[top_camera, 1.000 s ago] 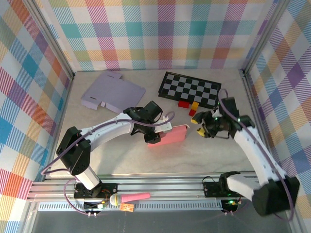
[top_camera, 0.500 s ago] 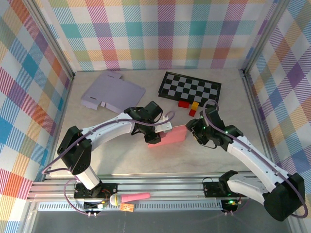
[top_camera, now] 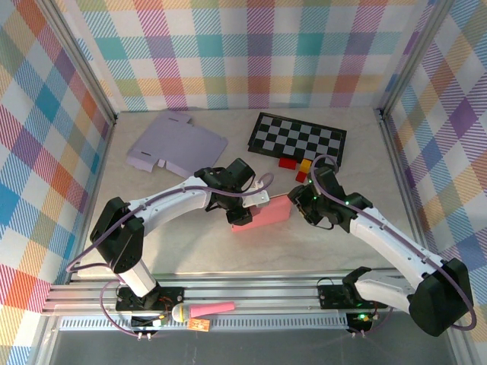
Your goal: Fold the paper box
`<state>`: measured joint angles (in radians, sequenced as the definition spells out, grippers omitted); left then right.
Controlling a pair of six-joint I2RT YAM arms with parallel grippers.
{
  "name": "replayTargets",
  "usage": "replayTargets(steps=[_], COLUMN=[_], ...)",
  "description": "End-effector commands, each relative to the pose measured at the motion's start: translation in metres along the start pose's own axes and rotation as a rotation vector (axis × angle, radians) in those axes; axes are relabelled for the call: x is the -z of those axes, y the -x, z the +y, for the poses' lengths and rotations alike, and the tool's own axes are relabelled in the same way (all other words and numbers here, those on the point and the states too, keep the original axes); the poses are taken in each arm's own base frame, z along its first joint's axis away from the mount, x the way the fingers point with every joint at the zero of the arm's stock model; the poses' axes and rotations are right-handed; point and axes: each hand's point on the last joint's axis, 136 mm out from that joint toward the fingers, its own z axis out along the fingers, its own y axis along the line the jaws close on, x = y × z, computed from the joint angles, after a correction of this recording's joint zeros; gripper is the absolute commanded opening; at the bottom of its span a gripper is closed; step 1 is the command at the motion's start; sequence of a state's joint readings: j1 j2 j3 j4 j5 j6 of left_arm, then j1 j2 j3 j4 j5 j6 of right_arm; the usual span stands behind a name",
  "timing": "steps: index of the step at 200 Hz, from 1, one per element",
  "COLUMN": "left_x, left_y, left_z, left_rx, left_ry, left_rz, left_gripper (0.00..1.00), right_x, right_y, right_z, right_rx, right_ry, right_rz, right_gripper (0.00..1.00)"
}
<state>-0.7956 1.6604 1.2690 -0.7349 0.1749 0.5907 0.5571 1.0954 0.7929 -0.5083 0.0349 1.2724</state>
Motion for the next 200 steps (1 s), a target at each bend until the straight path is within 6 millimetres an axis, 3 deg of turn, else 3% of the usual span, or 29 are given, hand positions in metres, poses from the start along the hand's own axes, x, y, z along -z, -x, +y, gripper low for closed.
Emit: replayTargets(steps=[1,45,78,123,155,182,200], left_x=[0.002,0.002,0.002,0.001,0.001,0.002,0.002], left_y=[0.001,0.000,-0.001,0.001,0.000,0.001,0.001], left_z=[-0.003,-0.003,-0.004,-0.003,-0.002,-0.001,-0.001], left_rx=[0.020,0.021,0.023,0.024,0.026,0.029,0.029], left_ry=[-0.030,-0.031,-0.034,-0.031,-0.028,-0.024,-0.022], left_rz=[0.004,0.005,0.005,0.002,0.003,-0.002,-0.002], left_gripper=[0.39,0.38,0.38,0.38,0.37,0.35,0.35], right_x=[0.011,0.005,-0.008,-0.022,-0.006,0.017,0.035], right_y=[0.001,0.000,0.002,-0.014,-0.011,-0.004,0.010], right_z=[0.020,0.015,-0.005,-0.026,-0.012,0.018,0.026], right_rx=[0.010,0.011,-0.007,-0.040,-0.031,0.061,0.102], right_ry=[0.068,0.035,-0.038,-0.124,-0.082,-0.014,0.006], right_rz=[-0.026,-0.040,-0.059,0.031,0.021,0.008,-0.027], right_gripper=[0.53,0.53,0.49,0.40,0.34,0.43,0.44])
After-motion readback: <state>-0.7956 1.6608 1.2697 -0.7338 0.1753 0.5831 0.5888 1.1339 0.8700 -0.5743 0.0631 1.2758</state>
